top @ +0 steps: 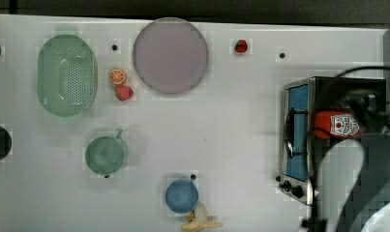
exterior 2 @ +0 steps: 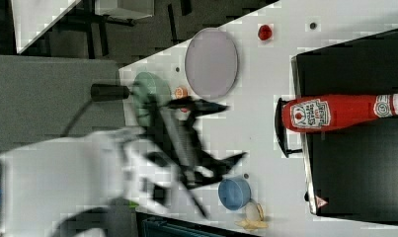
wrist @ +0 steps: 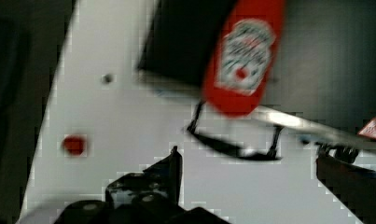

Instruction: Pick Ketchup from oven and place it on table.

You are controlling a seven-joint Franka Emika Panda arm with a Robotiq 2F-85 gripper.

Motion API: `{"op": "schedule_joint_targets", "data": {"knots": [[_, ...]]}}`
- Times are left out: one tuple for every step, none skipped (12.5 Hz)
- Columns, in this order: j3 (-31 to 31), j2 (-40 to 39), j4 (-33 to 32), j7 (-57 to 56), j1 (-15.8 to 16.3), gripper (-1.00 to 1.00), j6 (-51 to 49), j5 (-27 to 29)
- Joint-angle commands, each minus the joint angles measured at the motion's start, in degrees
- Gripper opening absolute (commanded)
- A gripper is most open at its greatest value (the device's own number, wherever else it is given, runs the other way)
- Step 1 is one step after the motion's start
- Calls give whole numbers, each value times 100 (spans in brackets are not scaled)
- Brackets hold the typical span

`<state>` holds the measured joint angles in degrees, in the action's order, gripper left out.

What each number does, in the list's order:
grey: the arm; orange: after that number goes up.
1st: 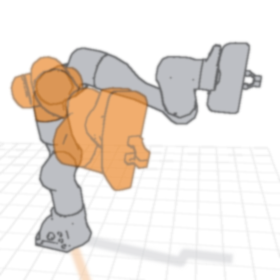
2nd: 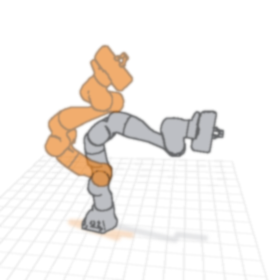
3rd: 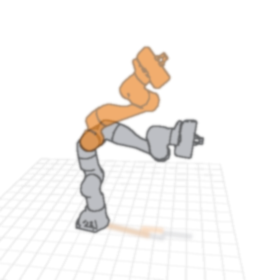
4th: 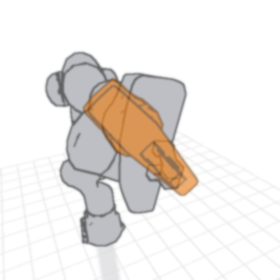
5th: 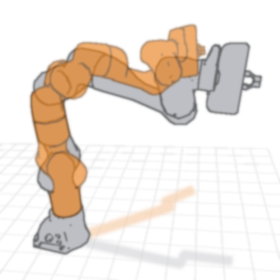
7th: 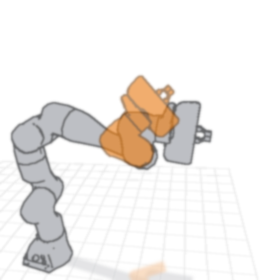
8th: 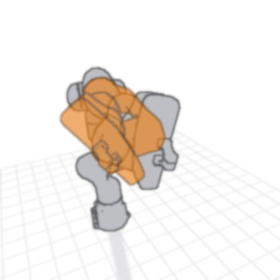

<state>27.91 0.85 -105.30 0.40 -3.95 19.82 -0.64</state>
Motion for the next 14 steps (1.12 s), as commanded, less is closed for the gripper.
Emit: {"op": "schedule_joint_targets", "data": {"knots": [[54, -165, 122, 165, -121, 100, 234, 33], [154, -414, 224, 165, -133, 100, 271, 63], [244, -666, 351, 165, -142, 100, 285, 161], [318, -910, 475, 165, -158, 100, 291, 359], [374, -1147, 589, 165, -188, 100, 301, 585], [423, -1369, 681, 165, -232, 100, 311, 798], [435, -1563, 718, 165, -287, 100, 320, 980], [435, -1739, 735, 165, -343, 100, 392, 1135], [437, -1892, 735, 165, -392, 100, 485, 1196], [436, -2011, 735, 165, -430, 100, 662, 1197], [439, -2114, 731, 165, -456, 100, 762, 1197], [436, -2201, 725, 165, -472, 100, 788, 1227], [439, -2277, 711, 166, -486, 100, 759, 1256], [423, -2341, 705, 165, -489, 100, 763, 1313]]}}
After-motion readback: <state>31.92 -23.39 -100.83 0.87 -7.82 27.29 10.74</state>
